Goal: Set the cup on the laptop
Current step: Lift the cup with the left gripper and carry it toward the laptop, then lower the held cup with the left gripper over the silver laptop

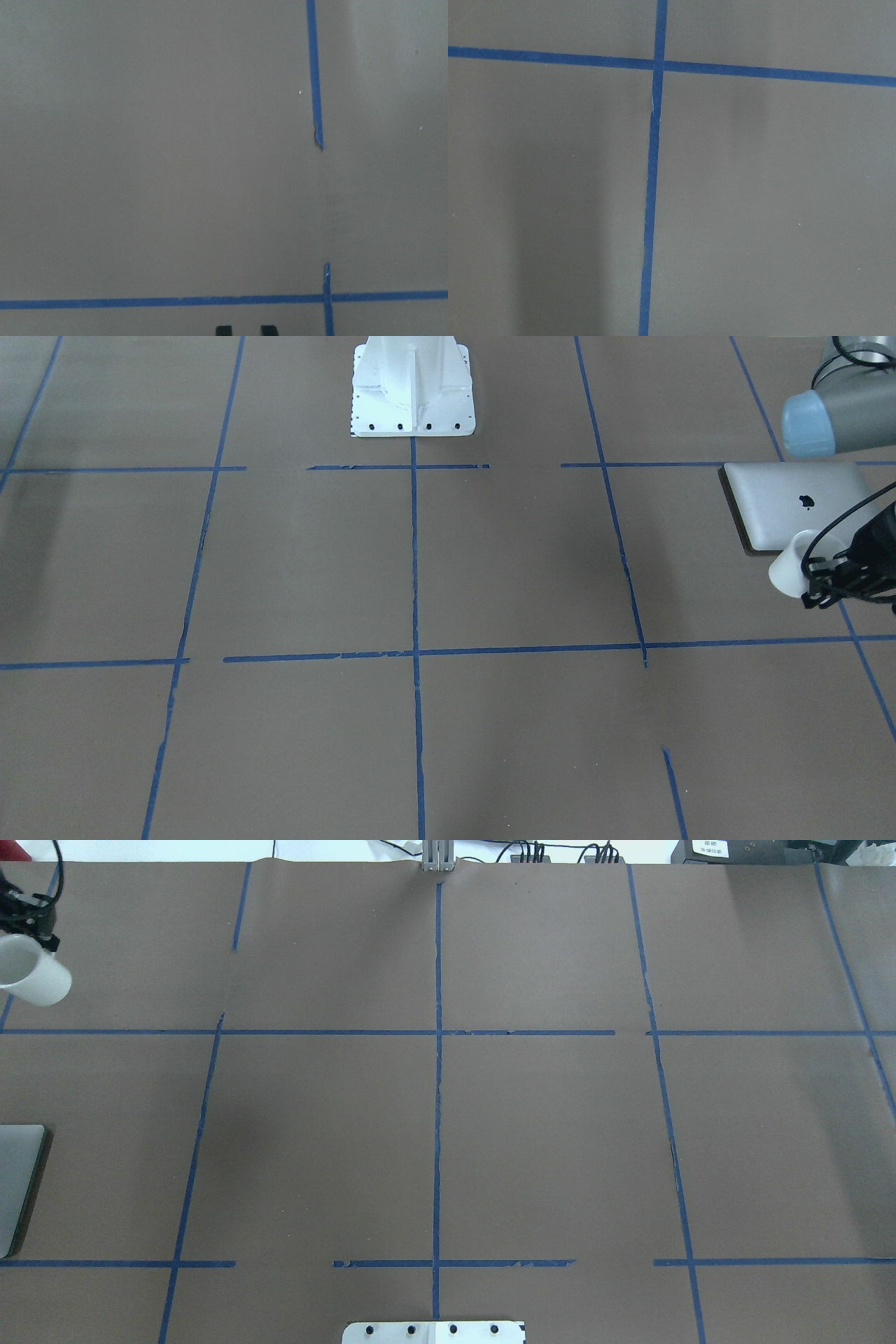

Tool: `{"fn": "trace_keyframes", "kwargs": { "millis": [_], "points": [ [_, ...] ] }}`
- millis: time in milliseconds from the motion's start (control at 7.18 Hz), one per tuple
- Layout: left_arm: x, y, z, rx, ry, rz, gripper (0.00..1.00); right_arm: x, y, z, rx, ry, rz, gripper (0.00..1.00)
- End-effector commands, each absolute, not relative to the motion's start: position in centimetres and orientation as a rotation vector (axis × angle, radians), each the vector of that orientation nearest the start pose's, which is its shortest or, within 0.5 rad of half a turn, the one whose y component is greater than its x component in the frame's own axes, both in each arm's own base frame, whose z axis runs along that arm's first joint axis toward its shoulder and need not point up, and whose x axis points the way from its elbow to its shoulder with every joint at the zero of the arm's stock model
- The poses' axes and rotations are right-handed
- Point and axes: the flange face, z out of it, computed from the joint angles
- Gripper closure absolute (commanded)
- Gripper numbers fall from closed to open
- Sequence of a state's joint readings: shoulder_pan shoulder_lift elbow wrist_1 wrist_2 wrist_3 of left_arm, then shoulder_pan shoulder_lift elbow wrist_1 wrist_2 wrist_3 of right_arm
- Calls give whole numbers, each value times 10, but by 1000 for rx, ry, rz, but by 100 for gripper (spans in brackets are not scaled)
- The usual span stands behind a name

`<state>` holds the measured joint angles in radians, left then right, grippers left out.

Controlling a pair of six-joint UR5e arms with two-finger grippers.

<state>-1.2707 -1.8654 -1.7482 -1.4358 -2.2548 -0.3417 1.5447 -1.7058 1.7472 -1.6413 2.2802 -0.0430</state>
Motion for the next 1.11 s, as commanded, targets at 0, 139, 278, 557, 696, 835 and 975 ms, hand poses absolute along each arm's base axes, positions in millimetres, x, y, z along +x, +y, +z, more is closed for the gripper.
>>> {"fn": "trace_keyframes", "kwargs": {
  "millis": [0,139,278,557,696,835,975],
  "points": [
    [66,-498,506,42,712,148,100,57,-434,646,-22,-710,-56,0],
    [56,-469,540,13,706,137,100,57,-434,646,-22,-709,-56,0],
    [44,-425,588,45,714,146,100,57,-434,646,-22,-710,-56,0],
    [30,-377,655,41,718,100,100,57,-434,646,-22,-710,-56,0],
    [31,-374,685,49,728,47,100,57,-434,646,-22,-710,-56,0],
    [32,-368,714,61,739,20,100,57,-434,646,-22,-710,-56,0],
    [33,-368,717,70,748,-8,100,57,-434,646,-22,-709,-56,0]
  ]
}}
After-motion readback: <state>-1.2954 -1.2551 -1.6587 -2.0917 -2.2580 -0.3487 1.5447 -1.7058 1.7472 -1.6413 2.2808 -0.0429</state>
